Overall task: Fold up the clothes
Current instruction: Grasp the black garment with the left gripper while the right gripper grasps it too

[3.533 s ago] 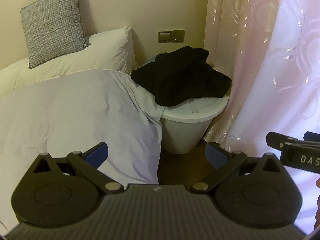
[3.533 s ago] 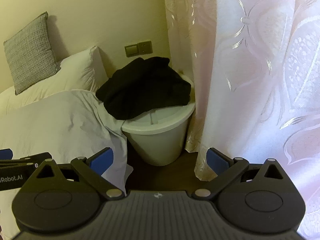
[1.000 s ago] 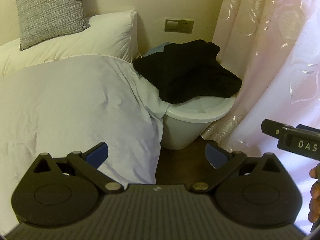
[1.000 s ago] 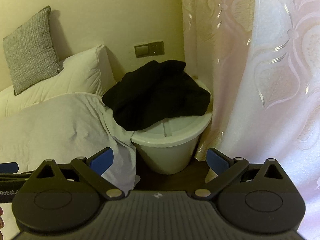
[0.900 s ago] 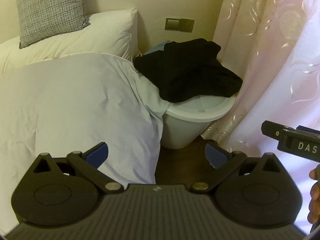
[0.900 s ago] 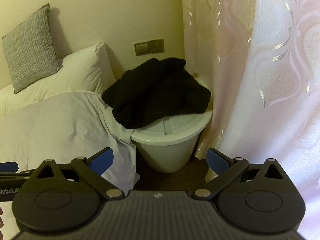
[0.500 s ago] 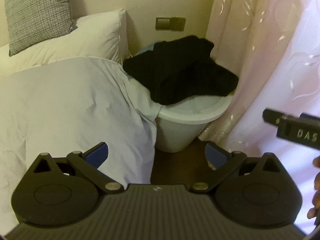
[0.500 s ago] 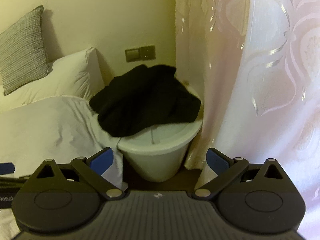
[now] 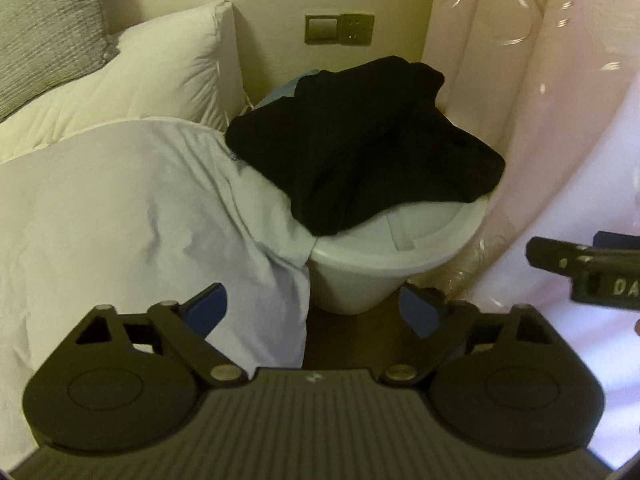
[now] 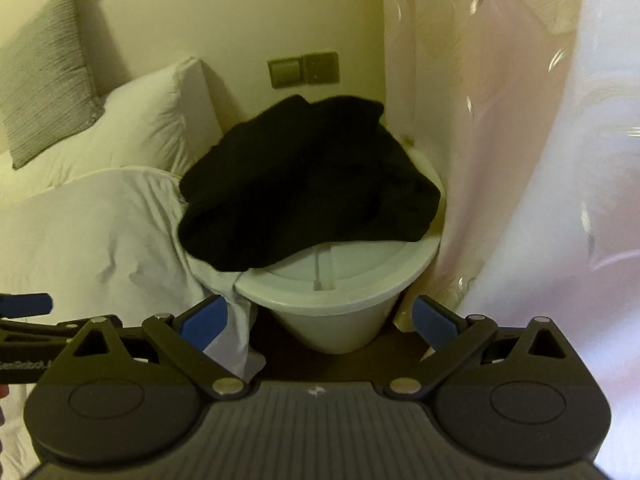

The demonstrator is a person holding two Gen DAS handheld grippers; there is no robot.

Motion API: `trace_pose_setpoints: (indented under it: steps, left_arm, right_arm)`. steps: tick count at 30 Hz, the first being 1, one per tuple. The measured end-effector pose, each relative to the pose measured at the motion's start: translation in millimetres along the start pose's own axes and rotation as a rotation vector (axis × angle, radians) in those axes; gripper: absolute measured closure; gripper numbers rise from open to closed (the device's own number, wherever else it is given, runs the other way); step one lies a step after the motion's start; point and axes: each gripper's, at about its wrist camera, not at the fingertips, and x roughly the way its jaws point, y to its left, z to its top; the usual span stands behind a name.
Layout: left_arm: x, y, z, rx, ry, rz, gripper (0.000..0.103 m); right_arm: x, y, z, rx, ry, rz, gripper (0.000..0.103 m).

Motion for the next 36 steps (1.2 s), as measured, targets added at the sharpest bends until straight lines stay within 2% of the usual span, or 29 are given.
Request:
trace_pose_setpoints:
  steps: [2, 8, 13, 16, 20, 22, 25, 27, 31, 33, 34, 36]
  left_arm:
    - [18.1, -4.5, 13.5, 0.002, 0.02, 0.008, 0.021]
    - [67.1, -9.0, 50.2, -0.019, 0.04, 0.014, 0.021]
    - [103.4, -6.4, 72.1, -0.014, 0.029, 0.044, 0.017]
    - [123.7, -2.4, 79.6, -0.022, 0.024, 0.036, 0.016]
    - [152.9, 4.0, 86.6, -0.04, 0.041, 0.021, 0.016]
    - [163.5, 7.6, 87.5, -0.053, 0.048, 0.005, 0.018]
    - [176.6, 11.4, 88.8, -0.067, 0.05, -0.029, 0.026]
    - [185.1, 12.2, 91.0, -0.055, 0.048, -0.045, 0.04]
    - [200.8, 11.2, 96.4, -0.022, 0.057, -0.072, 0.051]
    - [207.2, 9.6, 99.4, 0.002, 0.06, -0.083, 0.062]
    - [209.9, 7.9, 101.3, 0.012, 0.062, -0.082, 0.064]
    - [212.6, 3.7, 103.5, 0.049, 0.059, -0.081, 0.079]
  right_arm:
    - [15.6, -12.0, 14.8, 0.028, 0.025, 0.002, 0.001]
    - [66.4, -28.3, 57.3, 0.041, 0.07, 0.05, 0.001]
    - [109.2, -34.4, 85.6, 0.113, 0.112, 0.145, 0.001]
    - [134.9, -39.5, 95.9, 0.171, 0.149, 0.194, 0.002]
    - [163.1, -43.4, 111.0, 0.233, 0.161, 0.264, 0.01]
    - [175.1, -45.1, 118.6, 0.276, 0.155, 0.306, 0.011]
    - [191.3, -47.1, 128.5, 0.349, 0.143, 0.359, 0.011]
    - [202.1, -49.0, 134.4, 0.394, 0.133, 0.389, 0.011]
    - [226.3, -46.4, 145.4, 0.434, 0.141, 0.411, 0.014]
    - [238.1, -43.8, 150.6, 0.44, 0.149, 0.413, 0.019]
    - [244.3, -41.9, 153.1, 0.438, 0.156, 0.421, 0.024]
    - [253.9, -36.1, 156.1, 0.418, 0.18, 0.428, 0.036]
